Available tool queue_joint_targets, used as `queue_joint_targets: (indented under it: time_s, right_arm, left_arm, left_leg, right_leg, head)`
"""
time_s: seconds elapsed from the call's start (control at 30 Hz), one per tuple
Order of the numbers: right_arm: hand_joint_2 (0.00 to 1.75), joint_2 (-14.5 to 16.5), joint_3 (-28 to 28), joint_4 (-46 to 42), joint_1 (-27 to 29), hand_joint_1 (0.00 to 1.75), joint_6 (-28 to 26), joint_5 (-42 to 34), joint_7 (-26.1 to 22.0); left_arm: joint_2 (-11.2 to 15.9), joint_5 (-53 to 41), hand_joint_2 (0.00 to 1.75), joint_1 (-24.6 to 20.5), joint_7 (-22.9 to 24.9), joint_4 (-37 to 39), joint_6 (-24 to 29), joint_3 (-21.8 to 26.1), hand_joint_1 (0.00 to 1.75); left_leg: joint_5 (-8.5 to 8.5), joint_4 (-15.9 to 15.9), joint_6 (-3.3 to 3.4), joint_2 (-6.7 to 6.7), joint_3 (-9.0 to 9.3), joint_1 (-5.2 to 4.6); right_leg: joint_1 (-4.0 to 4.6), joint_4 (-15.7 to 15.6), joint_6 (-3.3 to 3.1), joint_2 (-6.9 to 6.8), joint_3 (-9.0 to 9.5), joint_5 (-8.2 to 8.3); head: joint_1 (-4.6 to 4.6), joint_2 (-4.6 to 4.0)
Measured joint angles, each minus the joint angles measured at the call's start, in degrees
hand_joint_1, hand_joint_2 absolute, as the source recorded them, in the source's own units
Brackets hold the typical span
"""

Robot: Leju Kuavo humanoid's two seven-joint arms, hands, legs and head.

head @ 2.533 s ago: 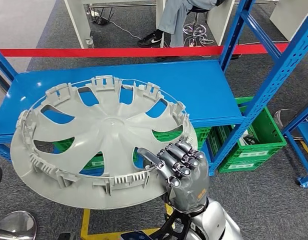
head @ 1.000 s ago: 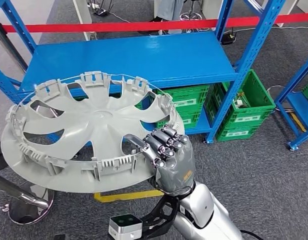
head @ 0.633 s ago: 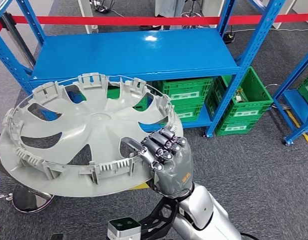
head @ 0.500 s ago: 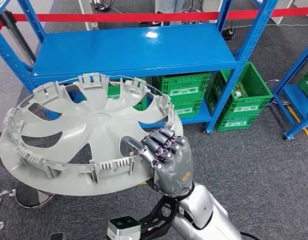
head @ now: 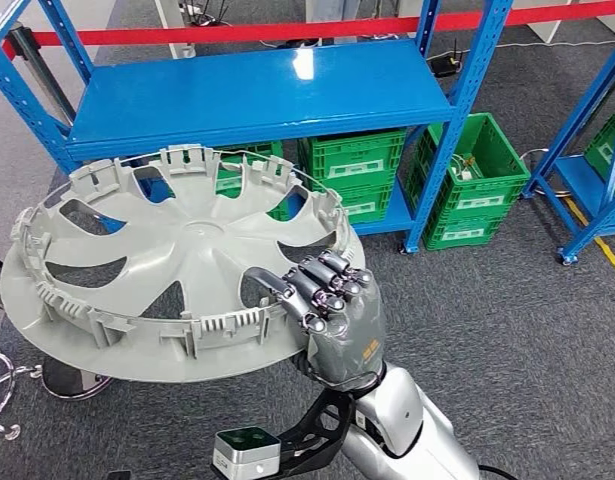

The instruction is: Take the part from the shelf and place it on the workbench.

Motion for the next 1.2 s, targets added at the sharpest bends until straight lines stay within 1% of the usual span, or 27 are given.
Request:
queue_joint_targets:
  time_s: [0.1,0.17,0.27,0.3,0.37,0.4,0.43,0.47,0.5,0.53,0.57,0.6,0.63,0.67,0.73,0.77,0.8,0.87,0.9,0.93,0.97,1.0,1.03,1.07,1.13,1.17,1.2]
  right_arm:
    - [1.75,0.0,0.0,0.0,0.0,1.75,0.0,0.0,0.0]
    - [1.75,0.0,0.0,0.0,0.0,1.75,0.0,0.0,0.0]
    - [1.75,0.0,0.0,0.1,0.0,1.75,0.0,0.0,0.0]
    - [1.75,0.0,0.0,0.1,0.1,1.75,0.0,-0.1,0.1]
    - [1.75,0.0,0.0,0.1,0.1,1.75,0.0,-0.4,0.1]
    - [1.75,0.0,0.0,0.2,0.2,1.75,0.0,-0.6,0.1]
    - [1.75,0.0,0.0,0.2,0.2,1.75,0.0,-0.7,0.2]
    - [1.75,0.0,0.0,0.3,0.2,1.75,0.0,-0.7,0.2]
    - [1.75,0.0,0.0,0.3,0.2,1.75,0.0,-0.7,0.2]
    - [1.75,0.0,0.0,0.3,0.2,1.75,0.0,-0.7,0.2]
    - [1.75,0.1,0.0,0.3,0.1,1.75,0.0,-0.7,0.2]
    - [1.75,0.1,0.0,0.3,0.0,1.75,0.0,-0.7,0.2]
    - [1.75,0.1,0.0,0.3,0.0,1.75,0.1,-0.8,0.2]
    - [1.75,0.2,0.0,0.3,0.0,1.75,0.1,-0.8,0.2]
    - [1.75,0.2,0.0,0.3,0.0,1.75,0.1,-0.9,0.2]
    - [1.75,0.2,0.0,0.3,0.1,1.75,0.2,-1.0,0.2]
    - [1.75,0.2,0.0,0.4,0.1,1.75,0.2,-1.0,0.2]
    - [1.75,0.2,0.0,0.4,0.1,1.75,0.2,-1.1,0.2]
    - [1.75,0.2,0.0,0.5,0.1,1.75,0.3,-1.2,0.2]
    - [1.75,0.2,0.0,0.5,0.1,1.75,0.3,-1.2,0.2]
    - [1.75,0.2,0.0,0.6,0.1,1.75,0.3,-1.2,0.2]
    - [1.75,0.2,0.0,0.6,0.1,1.75,0.3,-1.2,0.2]
    - [1.75,0.2,0.0,0.7,0.1,1.75,0.3,-1.3,0.2]
    - [1.75,0.3,0.0,0.7,0.1,1.75,0.3,-1.3,0.2]
    - [1.75,0.4,0.0,0.7,0.0,1.75,0.3,-1.3,0.2]
    - [1.75,0.5,0.0,0.7,-0.1,1.75,0.3,-1.3,0.1]
    - [1.75,0.6,0.0,0.8,-0.2,1.75,0.3,-1.4,0.1]
  left_arm:
    - [0.0,0.0,0.0,0.0,0.0,0.0,0.0,0.0,0.0]
    - [0.0,0.0,0.0,0.0,0.0,0.0,0.0,0.0,0.0]
    - [0.0,0.0,0.0,-0.1,0.0,0.0,0.0,-0.1,0.0]
    - [0.0,0.2,0.0,-0.2,0.0,0.0,0.0,-0.2,0.0]
    - [0.0,0.8,0.0,-0.3,-0.1,0.0,0.0,-0.3,0.0]
    - [0.0,1.1,0.0,-0.3,-0.1,0.0,0.0,-0.3,0.0]
    - [0.0,1.2,0.0,-0.3,-0.1,0.0,0.0,-0.4,0.0]
    - [0.0,1.3,0.0,-0.3,-0.1,0.0,0.0,-0.4,0.0]
    - [0.0,1.3,0.0,-0.4,-0.1,0.0,0.0,-0.5,0.0]
    - [0.0,1.3,0.0,-0.4,-0.1,0.0,0.0,-0.5,0.0]
    - [-0.1,1.3,0.0,-0.4,-0.1,0.0,0.0,-0.5,0.0]
    - [-0.1,1.4,0.0,-0.4,-0.1,0.0,0.0,-0.6,0.0]
    - [-0.1,1.5,0.0,-0.5,-0.1,0.0,0.0,-0.6,0.0]
    - [-0.1,1.6,0.0,-0.4,-0.1,0.1,0.1,-0.6,0.0]
    - [0.0,2.0,0.0,-0.3,-0.1,0.2,0.1,-0.7,0.0]
    - [0.0,2.2,0.0,-0.1,-0.1,0.3,0.1,-0.7,0.0]
    - [-0.1,2.4,0.0,0.1,-0.1,0.3,0.1,-0.8,0.0]
    - [-0.1,2.6,0.0,0.2,-0.1,0.4,0.1,-1.1,0.0]
    - [-0.1,2.8,0.0,0.2,-0.1,0.4,0.0,-1.2,0.0]
    - [-0.1,2.9,0.0,0.2,-0.1,0.4,0.0,-1.3,0.0]
    - [-0.1,3.0,0.0,0.1,-0.2,0.4,0.0,-1.4,0.0]
    - [-0.1,3.1,0.0,0.1,-0.2,0.4,0.0,-1.5,0.0]
    - [0.0,3.3,0.0,0.1,-0.2,0.4,0.0,-1.6,0.0]
    - [0.0,3.4,0.0,0.0,-0.2,0.4,0.0,-1.6,0.0]
    - [0.1,3.5,0.0,-0.2,-0.3,0.4,0.0,-1.7,0.0]
    - [0.2,3.5,0.0,-0.3,-0.4,0.4,0.0,-1.7,0.0]
    - [0.2,3.6,0.0,-0.4,-0.4,0.4,0.0,-1.8,0.0]
  left_leg:
    - [0.18,-0.2,0.0,0.0,0.22,0.0]
    - [0.78,-1.3,0.01,0.0,1.2,0.01]
    - [-0.78,-10.2,0.38,-0.15,7.61,-0.05]
    - [-1.48,-13.5,1.06,-0.16,9.28,-0.06]
    - [-0.03,-16.0,2.81,0.1,7.65,-0.11]
    - [1.56,-16.0,3.46,0.29,5.74,-0.08]
    - [2.92,-16.0,3.64,0.44,4.02,-0.1]
    - [3.71,-15.9,3.51,0.5,2.96,-0.1]
    - [4.47,-15.9,3.34,0.54,2.01,-0.1]
    - [5.21,-15.8,3.12,0.53,1.25,-0.1]
    - [5.88,-15.7,2.84,0.47,0.64,-0.16]
    - [6.6,-15.7,2.54,0.42,0.23,-0.22]
    - [7.41,-15.9,2.23,0.37,-0.01,-0.21]
    - [8.28,-16.2,1.87,0.35,-0.21,-0.19]
    - [9.35,-17.0,1.13,0.26,-0.61,0.02]
    - [8.13,-16.5,0.8,0.2,-0.96,0.1]
    - [5.53,-14.9,0.53,0.15,-1.41,0.17]
    - [-1.41,-8.2,0.2,0.11,-2.38,0.28]
    - [-3.48,-4.3,0.09,0.1,-2.66,0.29]
    - [-3.9,-1.3,0.07,0.09,-2.49,0.26]
    - [-2.97,0.0,0.13,0.08,-1.7,0.23]
    - [-1.37,-0.6,0.31,0.06,-0.03,0.17]
    - [-0.12,-3.2,0.6,0.01,2.56,0.06]
    - [-0.02,-7.0,1.01,-0.06,5.76,-0.11]
    - [-1.8,-14.5,1.72,-0.17,10.88,-0.49]
    - [-2.56,-16.5,1.99,-0.21,11.92,-0.69]
    - [-2.4,-17.3,2.23,-0.19,11.88,-0.75]
  right_leg:
    - [0.0,0.1,0.01,0.0,-0.12,0.03]
    - [-0.02,0.4,0.07,0.01,-0.6,0.16]
    - [0.07,1.9,0.6,0.11,-2.61,0.74]
    - [0.1,2.4,1.14,0.15,-3.42,1.31]
    - [-0.17,9.6,2.56,0.36,-5.98,-4.15]
    - [-0.38,14.0,3.21,0.45,-7.0,-6.7]
    - [-0.55,18.2,3.54,0.53,-7.43,-8.96]
    - [-0.61,18.7,3.58,0.53,-6.46,-7.44]
    - [-0.66,17.3,3.54,0.53,-4.55,-5.4]
    - [-0.71,14.1,3.4,0.54,-1.66,-4.02]
    - [-0.68,9.2,3.2,0.56,2.21,-3.83]
    - [-0.62,4.3,2.92,0.59,5.6,-4.62]
    - [-0.48,0.7,2.66,0.63,7.87,-5.52]
    - [-0.3,-1.5,2.37,0.67,8.91,-6.04]
    - [-0.18,-1.9,1.55,0.57,7.65,-5.03]
    - [-0.21,-2.0,0.97,0.48,6.92,-4.29]
    - [-0.25,-2.0,0.44,0.37,6.12,-3.41]
    - [-0.09,-1.8,-0.25,0.24,4.44,-1.71]
    - [0.06,-1.6,-0.35,0.19,3.47,-0.91]
    - [0.19,-1.3,-0.39,0.14,2.36,-0.19]
    - [0.28,-0.8,-0.36,0.12,1.12,0.44]
    - [0.33,-0.3,-0.27,0.14,-0.14,0.96]
    - [0.34,0.3,-0.14,0.17,-1.31,1.43]
    - [0.4,0.9,0.06,0.21,-2.32,1.83]
    - [0.42,1.7,0.57,0.17,-3.6,2.67]
    - [0.37,1.8,0.88,0.1,-3.89,3.17]
    - [0.31,1.8,1.2,0.05,-4.1,3.79]
  head:
    - [-0.01,0.0]
    - [-0.03,0.0]
    - [-0.01,0.0]
    - [0.01,0.0]
    - [0.19,0.0]
    - [0.24,0.0]
    - [0.31,0.0]
    - [0.33,0.0]
    - [0.32,0.0]
    - [0.32,0.0]
    - [0.34,0.0]
    - [0.33,0.0]
    - [0.32,0.0]
    - [0.33,0.0]
    - [0.3,0.0]
    - [0.25,0.0]
    - [0.11,0.0]
    - [-0.08,0.0]
    - [-0.14,0.0]
    - [-0.11,0.0]
    - [-0.13,0.0]
    - [-0.13,0.0]
    - [-0.14,0.0]
    - [-0.14,0.0]
    - [-0.09,0.0]
    - [-0.08,0.0]
    - [-0.07,0.0]
